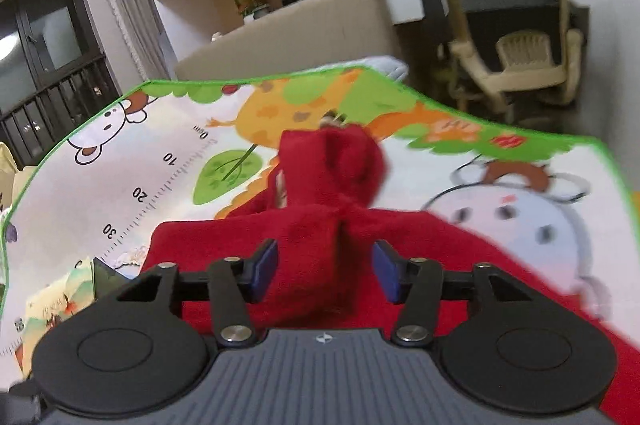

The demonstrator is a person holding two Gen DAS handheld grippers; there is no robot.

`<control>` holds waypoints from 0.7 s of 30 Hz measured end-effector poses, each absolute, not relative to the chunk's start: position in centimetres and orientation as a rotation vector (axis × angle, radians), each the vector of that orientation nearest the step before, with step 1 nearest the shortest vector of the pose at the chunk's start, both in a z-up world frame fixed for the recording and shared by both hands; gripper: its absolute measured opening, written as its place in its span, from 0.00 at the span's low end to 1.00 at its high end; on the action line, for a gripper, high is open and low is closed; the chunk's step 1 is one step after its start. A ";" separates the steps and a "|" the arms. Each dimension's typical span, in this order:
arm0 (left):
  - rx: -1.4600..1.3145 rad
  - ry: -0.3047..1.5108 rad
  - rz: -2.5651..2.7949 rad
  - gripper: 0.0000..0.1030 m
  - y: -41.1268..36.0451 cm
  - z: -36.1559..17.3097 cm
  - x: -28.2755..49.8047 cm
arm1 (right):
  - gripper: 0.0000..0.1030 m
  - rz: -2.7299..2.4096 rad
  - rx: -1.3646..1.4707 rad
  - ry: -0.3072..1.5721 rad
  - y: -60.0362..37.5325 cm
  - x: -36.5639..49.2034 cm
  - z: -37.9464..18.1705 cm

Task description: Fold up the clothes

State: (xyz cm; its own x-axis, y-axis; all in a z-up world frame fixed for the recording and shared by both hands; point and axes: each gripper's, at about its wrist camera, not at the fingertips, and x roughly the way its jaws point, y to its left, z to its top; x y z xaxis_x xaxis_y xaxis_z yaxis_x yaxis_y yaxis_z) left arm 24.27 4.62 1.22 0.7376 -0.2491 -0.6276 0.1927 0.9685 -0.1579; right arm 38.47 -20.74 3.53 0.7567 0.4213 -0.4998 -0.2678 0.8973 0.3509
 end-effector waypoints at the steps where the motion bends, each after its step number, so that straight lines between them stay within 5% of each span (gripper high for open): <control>1: -0.093 0.701 -0.242 1.00 4.8 1.3 24.3 | 0.53 0.393 0.272 0.623 -20.0 39.4 2.7; 5: -0.162 0.683 -0.262 1.00 5.9 2.1 24.0 | 0.56 0.436 0.280 0.680 -17.4 42.3 -0.2; 7: -0.206 0.662 -0.280 1.00 6.3 2.9 23.7 | 0.29 0.446 0.253 0.661 -17.3 41.9 -0.1; 9: -0.224 0.632 -0.297 1.00 6.4 3.8 23.6 | 0.16 0.448 0.243 0.635 -17.8 41.2 0.5; 16: -0.217 0.554 -0.373 1.00 4.7 6.0 23.4 | 0.10 0.472 0.240 0.528 -20.9 36.6 5.3; 21: -0.216 0.626 -0.439 1.00 2.1 4.1 23.5 | 0.11 0.353 0.211 0.648 -23.1 37.4 3.5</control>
